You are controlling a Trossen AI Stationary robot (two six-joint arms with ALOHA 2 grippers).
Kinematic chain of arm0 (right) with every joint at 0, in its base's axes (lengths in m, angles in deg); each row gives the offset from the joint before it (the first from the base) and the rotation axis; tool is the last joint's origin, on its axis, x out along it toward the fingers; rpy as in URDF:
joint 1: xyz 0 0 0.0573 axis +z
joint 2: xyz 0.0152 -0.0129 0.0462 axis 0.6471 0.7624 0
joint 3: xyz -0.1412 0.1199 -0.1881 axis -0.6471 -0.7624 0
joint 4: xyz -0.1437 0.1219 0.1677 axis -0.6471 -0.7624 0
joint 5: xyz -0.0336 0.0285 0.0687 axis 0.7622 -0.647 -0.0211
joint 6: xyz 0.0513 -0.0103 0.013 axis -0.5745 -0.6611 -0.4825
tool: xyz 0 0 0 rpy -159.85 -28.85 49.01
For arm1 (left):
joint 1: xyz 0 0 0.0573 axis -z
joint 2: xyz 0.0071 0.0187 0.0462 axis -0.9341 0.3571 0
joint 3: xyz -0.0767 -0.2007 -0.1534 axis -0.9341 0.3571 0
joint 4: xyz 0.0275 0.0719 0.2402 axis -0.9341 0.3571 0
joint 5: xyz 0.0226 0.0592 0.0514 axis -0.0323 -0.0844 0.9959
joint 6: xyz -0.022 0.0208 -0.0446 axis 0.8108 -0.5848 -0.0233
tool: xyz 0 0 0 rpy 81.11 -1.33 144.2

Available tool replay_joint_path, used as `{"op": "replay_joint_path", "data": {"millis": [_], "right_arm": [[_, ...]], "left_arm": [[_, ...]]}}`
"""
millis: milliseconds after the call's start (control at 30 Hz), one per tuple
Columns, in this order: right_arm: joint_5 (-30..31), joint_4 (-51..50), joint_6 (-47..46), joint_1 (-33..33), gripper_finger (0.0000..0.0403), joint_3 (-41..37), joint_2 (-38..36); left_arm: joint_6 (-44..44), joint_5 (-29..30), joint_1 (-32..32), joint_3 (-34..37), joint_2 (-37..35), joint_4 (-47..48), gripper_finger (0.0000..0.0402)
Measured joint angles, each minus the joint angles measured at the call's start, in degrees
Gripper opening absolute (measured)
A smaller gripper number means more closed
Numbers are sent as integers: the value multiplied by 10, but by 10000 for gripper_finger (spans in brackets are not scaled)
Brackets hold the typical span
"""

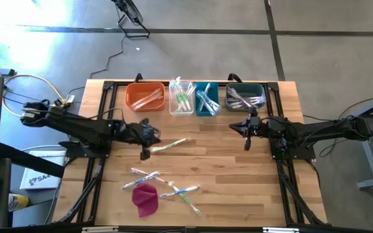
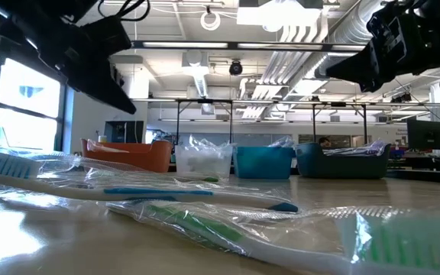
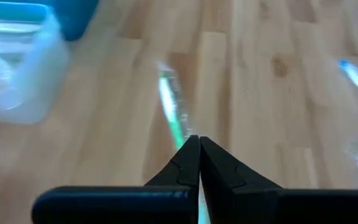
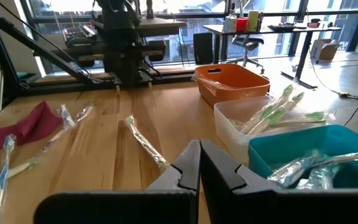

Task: Pick & Place Toothbrushes
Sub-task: Put the green toothbrush into the transparent bin

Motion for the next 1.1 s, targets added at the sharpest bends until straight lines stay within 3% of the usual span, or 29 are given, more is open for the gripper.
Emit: {"op": "replay_joint_path", "data": {"millis": [200, 633, 1100], "right_arm": [[0, 0, -1, 0, 4, 0, 11], [0, 0, -1, 0, 4, 0, 17], [0, 0, -1, 0, 4, 0, 16]], "left_arm": [[25, 0, 30, -44, 41, 35, 6], [48, 1, 31, -47, 51, 48, 8], [99, 15, 31, -47, 116, 40, 131]]}}
